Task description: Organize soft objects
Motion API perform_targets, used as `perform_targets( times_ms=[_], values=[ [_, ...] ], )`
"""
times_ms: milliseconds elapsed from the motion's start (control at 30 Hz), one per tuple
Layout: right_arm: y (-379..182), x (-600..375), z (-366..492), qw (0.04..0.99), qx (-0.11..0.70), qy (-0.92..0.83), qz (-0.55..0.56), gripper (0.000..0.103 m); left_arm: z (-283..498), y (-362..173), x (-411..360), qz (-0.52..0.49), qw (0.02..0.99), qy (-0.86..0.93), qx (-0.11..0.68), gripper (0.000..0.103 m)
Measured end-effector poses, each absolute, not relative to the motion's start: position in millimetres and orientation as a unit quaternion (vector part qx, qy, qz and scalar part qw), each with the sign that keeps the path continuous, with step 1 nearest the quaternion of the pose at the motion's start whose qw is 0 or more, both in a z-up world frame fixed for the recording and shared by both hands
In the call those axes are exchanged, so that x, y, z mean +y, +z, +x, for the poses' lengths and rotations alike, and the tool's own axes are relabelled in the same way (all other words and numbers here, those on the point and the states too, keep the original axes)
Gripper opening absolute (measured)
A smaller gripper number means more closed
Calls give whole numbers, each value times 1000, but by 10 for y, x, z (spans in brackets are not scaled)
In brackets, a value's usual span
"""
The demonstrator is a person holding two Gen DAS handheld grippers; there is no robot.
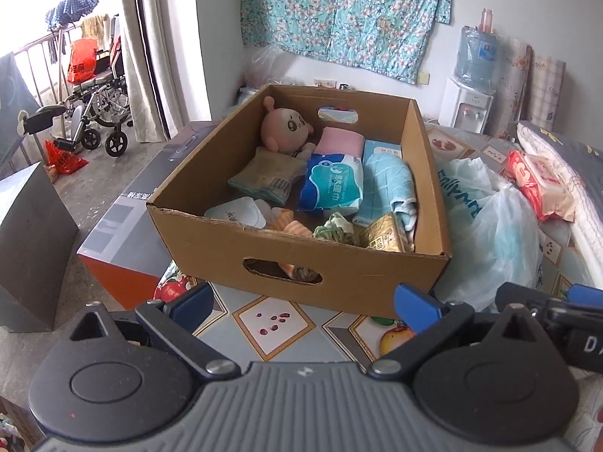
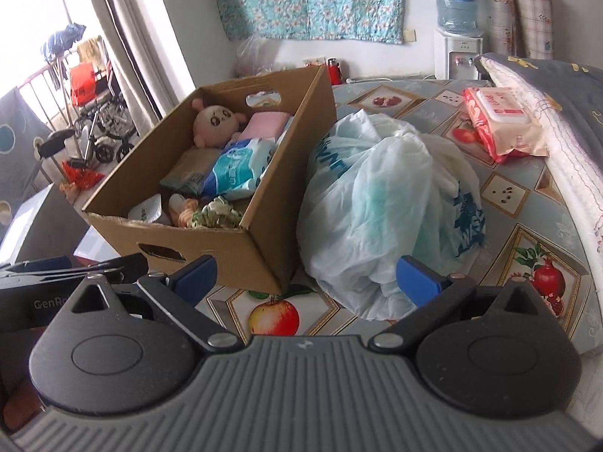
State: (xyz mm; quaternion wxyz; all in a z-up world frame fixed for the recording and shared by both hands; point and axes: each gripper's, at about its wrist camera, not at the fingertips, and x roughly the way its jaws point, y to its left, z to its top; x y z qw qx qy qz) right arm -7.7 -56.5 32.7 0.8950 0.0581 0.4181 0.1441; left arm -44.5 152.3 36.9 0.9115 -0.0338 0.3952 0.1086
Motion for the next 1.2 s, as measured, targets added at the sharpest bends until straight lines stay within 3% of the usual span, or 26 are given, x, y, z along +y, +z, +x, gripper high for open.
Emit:
perform_targets(
  times_ms=[1200],
  values=[
    [326, -437, 96, 901, 414, 126, 0, 102, -328, 353, 1536, -21, 910, 115, 397, 102]
  ],
)
